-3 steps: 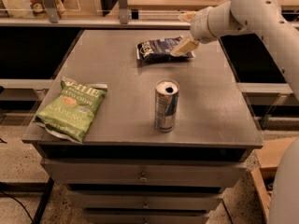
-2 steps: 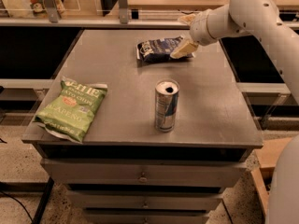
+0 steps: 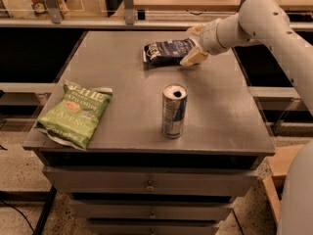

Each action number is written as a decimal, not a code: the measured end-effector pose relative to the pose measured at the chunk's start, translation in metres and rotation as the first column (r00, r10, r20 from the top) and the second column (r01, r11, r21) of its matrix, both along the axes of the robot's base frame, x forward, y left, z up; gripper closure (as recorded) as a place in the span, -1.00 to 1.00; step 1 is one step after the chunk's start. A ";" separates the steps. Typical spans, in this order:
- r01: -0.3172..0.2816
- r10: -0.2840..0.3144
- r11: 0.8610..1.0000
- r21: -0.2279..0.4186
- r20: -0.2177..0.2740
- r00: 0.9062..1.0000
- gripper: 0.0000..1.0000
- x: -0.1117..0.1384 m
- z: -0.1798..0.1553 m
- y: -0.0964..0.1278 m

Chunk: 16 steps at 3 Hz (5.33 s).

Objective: Move blue chip bag near redbull can

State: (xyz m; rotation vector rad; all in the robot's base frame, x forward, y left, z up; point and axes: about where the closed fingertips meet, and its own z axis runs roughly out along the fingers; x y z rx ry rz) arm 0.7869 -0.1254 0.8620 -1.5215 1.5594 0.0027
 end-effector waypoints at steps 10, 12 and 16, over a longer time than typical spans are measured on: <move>-0.095 0.095 0.995 -0.017 0.013 0.995 0.19 -0.112 0.017 -0.016; -0.062 0.062 0.998 0.000 0.026 0.998 -0.73 -0.089 0.022 -0.011; -0.026 0.024 0.997 0.074 0.025 0.999 -0.20 -0.038 0.020 0.014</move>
Offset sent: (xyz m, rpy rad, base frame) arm 0.0009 -0.0069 -0.0154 0.0035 0.0158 -0.0186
